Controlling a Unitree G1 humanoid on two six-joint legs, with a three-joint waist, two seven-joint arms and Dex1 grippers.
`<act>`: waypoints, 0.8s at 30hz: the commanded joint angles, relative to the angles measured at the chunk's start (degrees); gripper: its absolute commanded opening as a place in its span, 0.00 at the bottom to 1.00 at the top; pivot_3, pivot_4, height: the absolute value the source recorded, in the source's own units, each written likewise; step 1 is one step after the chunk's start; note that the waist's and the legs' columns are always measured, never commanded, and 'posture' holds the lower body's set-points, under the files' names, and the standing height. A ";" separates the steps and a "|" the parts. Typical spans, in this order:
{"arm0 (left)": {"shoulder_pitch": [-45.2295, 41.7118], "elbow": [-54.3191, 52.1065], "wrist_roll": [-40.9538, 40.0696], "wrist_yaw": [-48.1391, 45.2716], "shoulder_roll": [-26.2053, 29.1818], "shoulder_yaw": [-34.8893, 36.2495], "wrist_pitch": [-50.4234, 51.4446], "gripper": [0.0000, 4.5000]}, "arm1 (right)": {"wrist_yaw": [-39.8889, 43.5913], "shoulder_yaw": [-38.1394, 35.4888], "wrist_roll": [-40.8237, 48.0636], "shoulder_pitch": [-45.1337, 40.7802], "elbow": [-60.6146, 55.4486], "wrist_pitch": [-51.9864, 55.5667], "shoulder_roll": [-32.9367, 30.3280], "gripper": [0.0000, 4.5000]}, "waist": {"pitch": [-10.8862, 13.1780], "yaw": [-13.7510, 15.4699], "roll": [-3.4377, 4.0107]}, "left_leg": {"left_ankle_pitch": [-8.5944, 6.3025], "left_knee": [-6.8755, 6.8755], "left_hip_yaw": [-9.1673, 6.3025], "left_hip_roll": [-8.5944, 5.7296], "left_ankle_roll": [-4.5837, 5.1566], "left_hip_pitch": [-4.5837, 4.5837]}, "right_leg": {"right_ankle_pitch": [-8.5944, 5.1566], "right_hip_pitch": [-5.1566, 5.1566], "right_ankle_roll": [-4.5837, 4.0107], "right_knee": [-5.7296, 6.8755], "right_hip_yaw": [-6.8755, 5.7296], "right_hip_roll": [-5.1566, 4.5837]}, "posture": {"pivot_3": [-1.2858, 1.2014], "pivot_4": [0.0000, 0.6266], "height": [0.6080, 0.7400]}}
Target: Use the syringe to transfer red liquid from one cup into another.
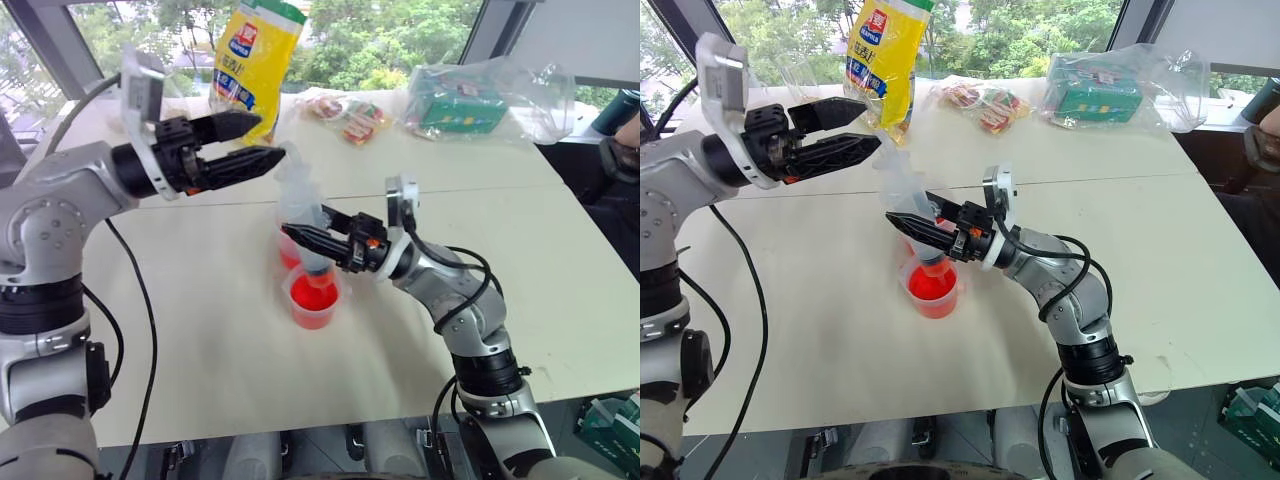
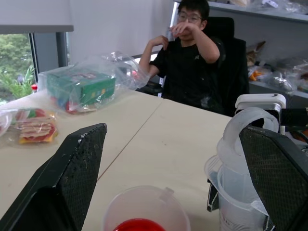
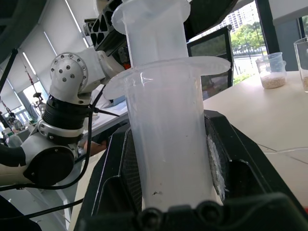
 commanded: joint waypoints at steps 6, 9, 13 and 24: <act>-1.30 -1.90 1.37 -0.06 -2.90 -2.29 -2.15 0.88 | 0.13 -0.24 0.94 -0.93 -2.79 -0.33 -0.25 0.32 | 0.00 0.05 0.00 | 0.00 0.00 0.00 0.00 0.00 0.00 | 0.00 0.01 0.00 -0.01 0.01 -0.01 | 0.52 0.24 1.00; -1.25 -2.56 1.42 -0.04 -3.84 -2.76 -2.06 0.61 | 0.04 -0.22 1.03 -0.89 -3.05 -0.26 -0.36 0.32 | 0.00 0.06 0.00 | 0.00 0.00 0.00 0.00 0.00 0.00 | 0.00 0.01 0.00 0.00 0.00 -0.01 | 0.52 0.24 1.00; -0.95 -4.15 0.16 0.19 -5.42 -3.00 -1.34 0.17 | -0.47 -0.42 1.24 -1.35 -3.36 -0.03 -0.27 0.32 | 0.00 0.10 0.00 | 0.00 0.00 0.00 0.00 0.00 0.00 | 0.01 0.01 0.01 0.00 0.01 -0.01 | 0.52 0.24 1.00; 1.03 -6.68 0.18 -1.33 -5.73 -5.16 -0.55 0.03 | -2.94 -2.72 5.19 -3.71 -5.68 3.87 0.47 0.32 | 0.00 0.06 0.00 | 0.00 0.01 -0.01 0.00 0.00 0.01 | 0.03 0.02 0.05 0.00 0.01 0.00 | 0.52 0.24 1.00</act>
